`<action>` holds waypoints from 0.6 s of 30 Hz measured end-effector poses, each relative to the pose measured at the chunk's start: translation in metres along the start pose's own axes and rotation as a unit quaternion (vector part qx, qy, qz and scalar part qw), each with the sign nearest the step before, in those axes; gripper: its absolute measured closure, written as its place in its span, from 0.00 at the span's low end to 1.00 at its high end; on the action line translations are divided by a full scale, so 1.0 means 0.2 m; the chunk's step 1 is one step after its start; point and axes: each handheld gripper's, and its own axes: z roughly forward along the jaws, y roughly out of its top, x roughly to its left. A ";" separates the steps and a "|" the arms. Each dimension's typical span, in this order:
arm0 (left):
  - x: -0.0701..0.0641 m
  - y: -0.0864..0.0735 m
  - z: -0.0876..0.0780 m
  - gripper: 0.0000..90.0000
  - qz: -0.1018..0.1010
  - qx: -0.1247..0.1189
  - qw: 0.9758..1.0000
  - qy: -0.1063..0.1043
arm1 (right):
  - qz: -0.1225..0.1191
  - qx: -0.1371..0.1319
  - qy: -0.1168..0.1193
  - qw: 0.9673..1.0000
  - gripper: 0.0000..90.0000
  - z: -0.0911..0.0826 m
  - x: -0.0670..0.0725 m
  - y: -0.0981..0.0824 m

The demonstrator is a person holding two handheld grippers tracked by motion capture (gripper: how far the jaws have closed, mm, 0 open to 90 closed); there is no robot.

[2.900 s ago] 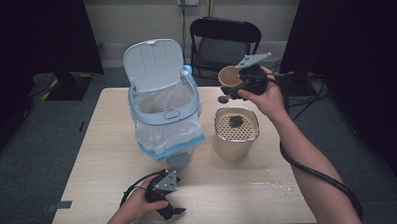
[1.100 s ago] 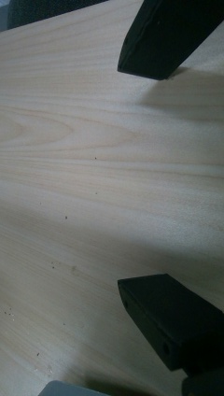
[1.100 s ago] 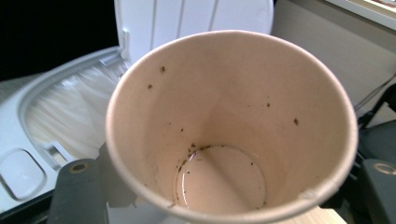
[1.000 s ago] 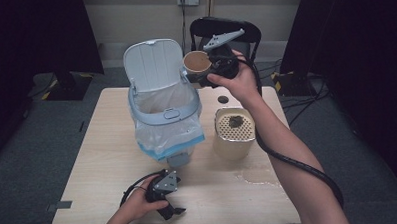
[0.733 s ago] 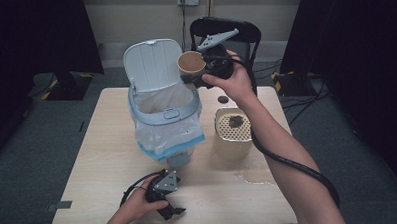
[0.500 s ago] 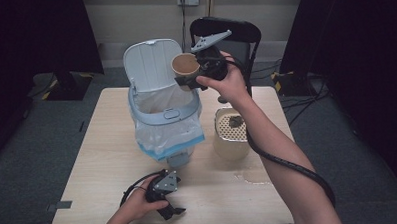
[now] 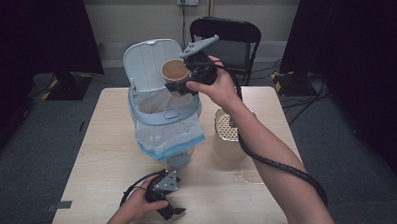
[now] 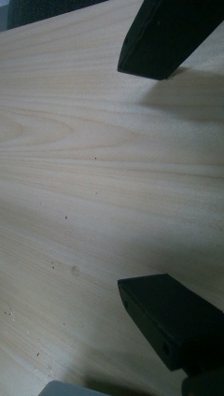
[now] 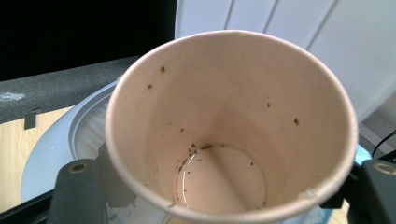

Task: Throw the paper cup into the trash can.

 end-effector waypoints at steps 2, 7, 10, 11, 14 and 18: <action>0.00 0.00 0.00 0.00 0.001 0.003 1.000 0.001 | -0.002 0.000 0.003 1.000 0.30 0.01 0.01 0.00; 0.00 0.00 0.00 0.00 0.001 0.003 1.000 0.001 | -0.001 0.001 0.011 1.000 0.30 0.05 0.03 0.00; 0.00 0.00 0.00 0.00 0.001 0.003 1.000 0.001 | 0.000 0.004 0.015 1.000 0.29 0.08 0.03 -0.01; 0.00 0.00 0.00 0.00 0.001 0.003 1.000 0.001 | 0.003 0.003 0.020 1.000 0.29 0.08 0.03 -0.01; 0.00 0.00 0.00 0.00 0.000 0.000 1.000 0.000 | 0.015 0.004 0.038 0.999 0.23 0.09 0.03 -0.03; 0.00 0.00 0.00 0.00 0.000 0.000 1.000 0.000 | 0.020 0.011 0.042 0.999 0.16 0.08 0.03 -0.05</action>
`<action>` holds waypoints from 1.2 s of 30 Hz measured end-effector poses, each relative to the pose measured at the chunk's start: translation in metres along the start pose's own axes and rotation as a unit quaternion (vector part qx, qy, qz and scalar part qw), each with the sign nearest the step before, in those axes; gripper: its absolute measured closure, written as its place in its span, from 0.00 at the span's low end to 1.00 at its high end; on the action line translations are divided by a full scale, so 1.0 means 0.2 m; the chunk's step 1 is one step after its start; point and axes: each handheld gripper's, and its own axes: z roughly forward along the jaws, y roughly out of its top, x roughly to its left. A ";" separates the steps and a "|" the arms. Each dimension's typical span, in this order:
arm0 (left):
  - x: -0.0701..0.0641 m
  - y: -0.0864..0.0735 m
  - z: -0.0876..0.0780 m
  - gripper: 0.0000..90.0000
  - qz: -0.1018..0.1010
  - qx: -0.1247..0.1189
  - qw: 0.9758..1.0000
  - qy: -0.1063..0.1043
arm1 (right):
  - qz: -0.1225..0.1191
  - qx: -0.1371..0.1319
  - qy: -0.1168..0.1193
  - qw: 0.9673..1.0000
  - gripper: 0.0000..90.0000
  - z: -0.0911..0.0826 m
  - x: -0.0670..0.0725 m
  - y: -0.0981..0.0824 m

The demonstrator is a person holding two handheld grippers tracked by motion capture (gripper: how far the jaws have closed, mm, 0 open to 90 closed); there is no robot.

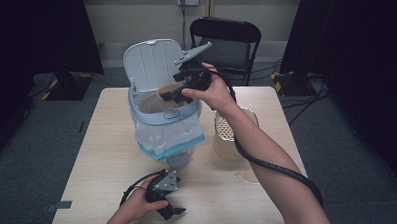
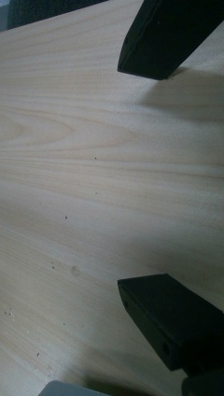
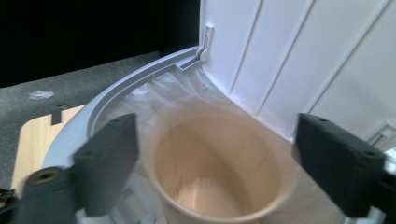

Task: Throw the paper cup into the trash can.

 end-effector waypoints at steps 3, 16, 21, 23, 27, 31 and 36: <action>0.00 0.00 0.00 0.00 0.000 0.004 1.000 0.001 | 0.006 -0.001 0.004 1.000 0.16 -0.03 -0.01 -0.01; 0.00 0.00 0.00 0.00 0.005 0.000 1.000 0.006 | 0.008 0.009 0.003 1.000 0.16 -0.23 0.00 -0.15; 0.00 0.00 0.00 0.00 0.004 -0.001 1.000 0.006 | 0.008 0.015 0.006 1.000 0.16 -0.31 0.00 -0.22; 0.00 0.00 0.00 0.00 0.004 -0.001 1.000 0.006 | 0.007 0.013 0.007 1.000 0.16 -0.33 0.00 -0.24; 0.00 0.00 0.00 0.00 0.004 -0.001 1.000 0.007 | 0.003 0.014 0.008 1.000 0.16 -0.38 0.02 -0.27; 0.00 0.00 0.00 0.00 0.004 -0.001 1.000 0.007 | -0.004 0.014 0.015 1.000 0.16 -0.41 0.05 -0.32; 0.00 0.00 0.00 0.00 0.003 -0.003 1.000 0.008 | -0.003 0.017 0.025 1.000 0.16 -0.42 0.09 -0.40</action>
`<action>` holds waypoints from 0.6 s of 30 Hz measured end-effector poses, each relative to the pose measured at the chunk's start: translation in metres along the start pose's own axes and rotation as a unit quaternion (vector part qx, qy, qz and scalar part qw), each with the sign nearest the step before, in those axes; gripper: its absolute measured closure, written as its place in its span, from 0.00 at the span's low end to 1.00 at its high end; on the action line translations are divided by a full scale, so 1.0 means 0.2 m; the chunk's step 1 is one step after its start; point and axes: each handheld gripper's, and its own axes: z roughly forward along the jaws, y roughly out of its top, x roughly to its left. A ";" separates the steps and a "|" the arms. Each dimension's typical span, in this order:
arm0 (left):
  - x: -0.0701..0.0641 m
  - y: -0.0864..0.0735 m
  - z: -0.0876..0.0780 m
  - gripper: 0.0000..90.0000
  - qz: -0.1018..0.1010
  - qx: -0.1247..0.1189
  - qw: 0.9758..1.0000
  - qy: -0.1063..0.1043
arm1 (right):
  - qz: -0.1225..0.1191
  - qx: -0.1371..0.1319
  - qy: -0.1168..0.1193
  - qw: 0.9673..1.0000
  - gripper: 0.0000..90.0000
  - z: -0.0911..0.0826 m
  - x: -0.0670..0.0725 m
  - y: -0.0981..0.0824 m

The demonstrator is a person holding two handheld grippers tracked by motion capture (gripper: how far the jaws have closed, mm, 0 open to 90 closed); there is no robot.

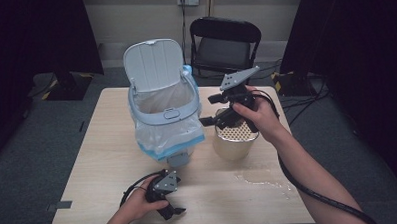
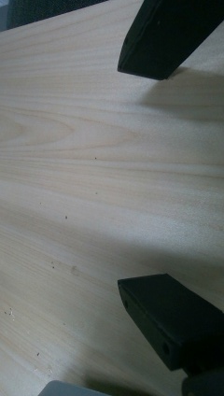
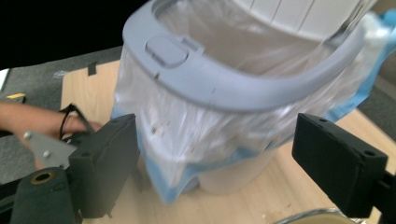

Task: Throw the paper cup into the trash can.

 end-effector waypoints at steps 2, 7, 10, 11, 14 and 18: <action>0.00 0.00 0.00 0.00 0.000 0.001 1.000 0.000 | -0.002 0.008 0.000 1.000 0.16 0.01 0.01 -0.04; 0.00 0.00 0.00 0.00 0.000 0.000 1.000 0.000 | -0.006 0.015 0.004 1.000 0.16 0.02 0.05 -0.13; 0.00 0.00 0.00 0.00 -0.001 -0.001 1.000 0.001 | -0.003 0.018 0.010 1.000 0.16 0.03 0.06 -0.18; 0.00 0.00 0.00 0.00 -0.001 -0.002 1.000 0.000 | -0.002 0.020 0.010 1.000 0.16 0.03 0.07 -0.20; 0.00 0.00 0.00 0.00 0.000 -0.001 1.000 0.000 | 0.009 0.018 0.013 1.000 0.16 0.04 0.07 -0.26; 0.00 0.00 0.00 0.00 -0.005 -0.001 1.000 -0.006 | 0.016 0.026 0.014 0.999 0.16 0.07 0.08 -0.33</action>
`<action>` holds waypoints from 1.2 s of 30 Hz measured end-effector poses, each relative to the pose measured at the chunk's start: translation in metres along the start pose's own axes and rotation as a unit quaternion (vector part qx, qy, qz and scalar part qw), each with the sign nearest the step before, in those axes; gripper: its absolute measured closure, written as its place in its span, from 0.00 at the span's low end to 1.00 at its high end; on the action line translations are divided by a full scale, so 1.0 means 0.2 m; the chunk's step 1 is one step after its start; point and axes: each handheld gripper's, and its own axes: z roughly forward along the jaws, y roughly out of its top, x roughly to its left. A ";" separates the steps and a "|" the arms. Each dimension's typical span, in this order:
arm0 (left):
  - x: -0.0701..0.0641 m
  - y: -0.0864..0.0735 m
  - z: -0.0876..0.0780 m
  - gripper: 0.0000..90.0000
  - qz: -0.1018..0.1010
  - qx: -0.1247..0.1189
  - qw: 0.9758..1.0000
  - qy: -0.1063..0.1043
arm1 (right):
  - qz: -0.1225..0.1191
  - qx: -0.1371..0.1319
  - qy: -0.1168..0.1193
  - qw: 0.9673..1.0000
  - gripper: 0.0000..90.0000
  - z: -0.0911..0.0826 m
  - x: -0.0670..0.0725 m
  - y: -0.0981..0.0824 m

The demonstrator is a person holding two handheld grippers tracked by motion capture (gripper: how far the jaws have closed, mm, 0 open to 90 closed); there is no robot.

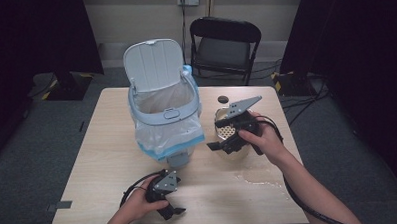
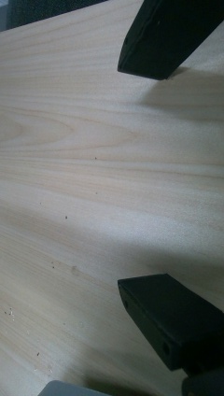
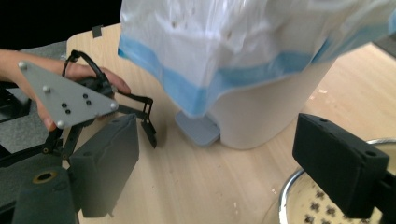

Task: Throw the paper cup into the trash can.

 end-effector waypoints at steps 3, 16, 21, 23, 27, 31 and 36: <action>0.00 0.00 0.00 0.00 -0.001 0.000 1.000 0.001 | 0.002 0.002 -0.004 1.000 0.16 0.02 0.00 -0.04; 0.00 0.00 0.00 0.00 -0.001 0.000 1.000 0.000 | 0.005 0.018 0.005 1.000 0.16 0.10 0.07 -0.21; 0.00 0.00 0.00 0.00 -0.002 0.000 1.000 0.000 | 0.013 0.019 0.010 1.000 0.16 0.13 0.09 -0.28; 0.00 0.00 0.00 0.00 -0.001 0.000 1.000 0.000 | 0.012 0.025 0.009 1.000 0.16 0.15 0.10 -0.31; 0.00 0.00 0.00 0.00 -0.001 0.000 1.000 0.000 | 0.018 0.028 0.014 0.999 0.16 0.18 0.11 -0.35; 0.00 0.00 0.00 0.00 -0.001 0.000 1.000 0.000 | 0.018 0.037 0.012 0.999 0.16 0.22 0.12 -0.40; 0.00 0.00 0.00 0.00 -0.001 0.001 1.000 0.000 | 0.024 0.045 0.019 0.999 0.16 0.28 0.13 -0.46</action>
